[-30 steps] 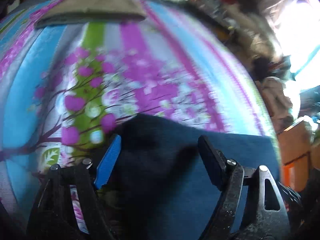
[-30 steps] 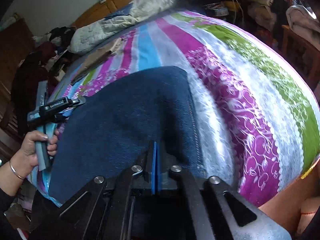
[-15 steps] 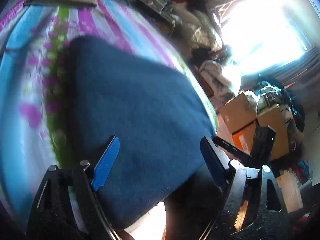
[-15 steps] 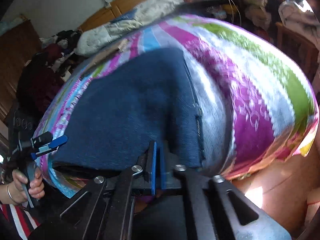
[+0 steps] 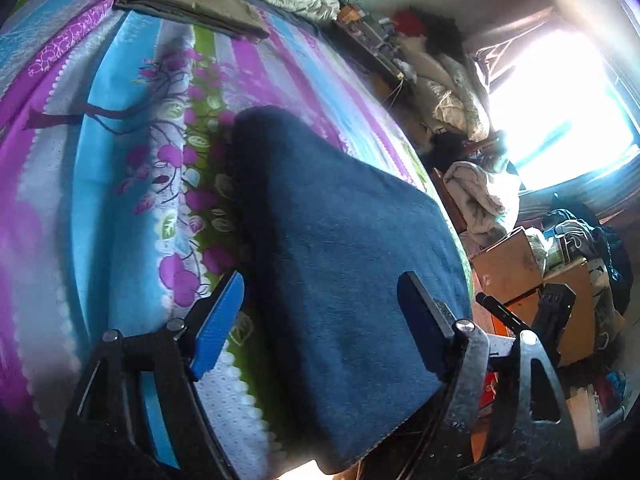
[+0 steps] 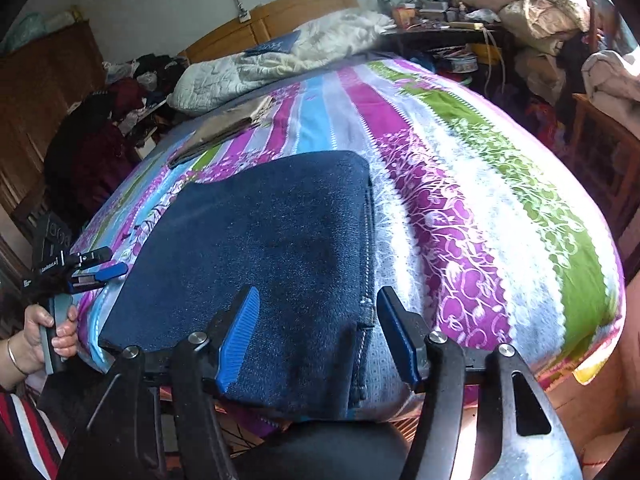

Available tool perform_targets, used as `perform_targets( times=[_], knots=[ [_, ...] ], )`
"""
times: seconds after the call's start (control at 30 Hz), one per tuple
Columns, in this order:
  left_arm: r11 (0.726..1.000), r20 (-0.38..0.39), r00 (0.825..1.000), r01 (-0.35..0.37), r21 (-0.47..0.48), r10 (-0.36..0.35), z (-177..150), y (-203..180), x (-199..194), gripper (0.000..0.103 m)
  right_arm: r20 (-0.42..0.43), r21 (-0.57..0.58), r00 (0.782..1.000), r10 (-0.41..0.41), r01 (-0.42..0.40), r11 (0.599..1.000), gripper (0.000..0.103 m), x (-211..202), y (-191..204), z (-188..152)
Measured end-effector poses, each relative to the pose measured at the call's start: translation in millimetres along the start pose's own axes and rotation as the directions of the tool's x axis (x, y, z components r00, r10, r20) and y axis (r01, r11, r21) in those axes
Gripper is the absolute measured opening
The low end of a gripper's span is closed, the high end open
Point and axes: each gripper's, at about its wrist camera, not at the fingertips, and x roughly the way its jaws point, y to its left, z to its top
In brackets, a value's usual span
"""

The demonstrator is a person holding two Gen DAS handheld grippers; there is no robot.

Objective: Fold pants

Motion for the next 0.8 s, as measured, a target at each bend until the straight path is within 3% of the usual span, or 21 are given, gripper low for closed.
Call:
perform_targets(
  times=[0.1,0.17,0.23,0.37,0.43,0.57,0.7,0.77,0.8],
  knots=[
    [1.0,-0.087,0.996,0.012,-0.029,-0.014,-1.1,3.1,25.0,0.08,-0.057,0.033,0.997,0.045,-0.043,0.999,0.066,30.5,-14.7,10.0],
    [0.998,-0.099,0.995,0.025,-0.049,-0.03,2.9,2.5,33.1,0.08,-0.088,0.109,0.99,0.108,-0.098,0.989,0.066,47.4,-31.7,10.9],
    [0.998,-0.124,0.991,0.052,-0.044,-0.057,7.4,-2.1,40.6,0.08,-0.069,0.222,0.952,0.298,-0.277,0.935,0.072,57.3,-49.1,5.9],
    [0.998,-0.173,0.983,0.064,0.028,-0.058,4.9,-21.1,48.6,0.084,-0.036,0.254,0.897,0.441,-0.419,0.872,0.071,54.1,-66.6,0.1],
    [0.994,-0.183,0.983,0.032,0.106,-0.012,2.4,-30.5,53.5,0.084,-0.036,0.274,0.892,0.45,-0.424,0.863,0.058,56.1,-77.5,-3.2],
    [0.993,-0.15,0.989,0.005,0.121,0.014,2.3,-33.2,59.8,0.084,-0.002,0.296,0.892,0.452,-0.431,0.852,0.057,56.5,-83.1,-5.3],
    [0.986,-0.126,0.992,0.053,0.156,-0.033,-1.8,-46.1,53.5,0.084,-0.01,0.243,0.891,0.454,-0.438,0.865,0.06,55.6,-72.4,-6.4],
    [0.988,-0.129,0.991,0.066,0.141,-0.048,1.3,-31.6,52.3,0.076,-0.008,0.258,0.904,0.428,-0.411,0.874,0.049,59.3,-76.3,-7.8],
    [0.991,-0.128,0.992,0.036,0.13,-0.019,3.7,-23.8,56.8,0.064,0.005,0.274,0.91,0.415,-0.401,0.874,0.045,62.1,-79.6,-7.7]
  ],
)
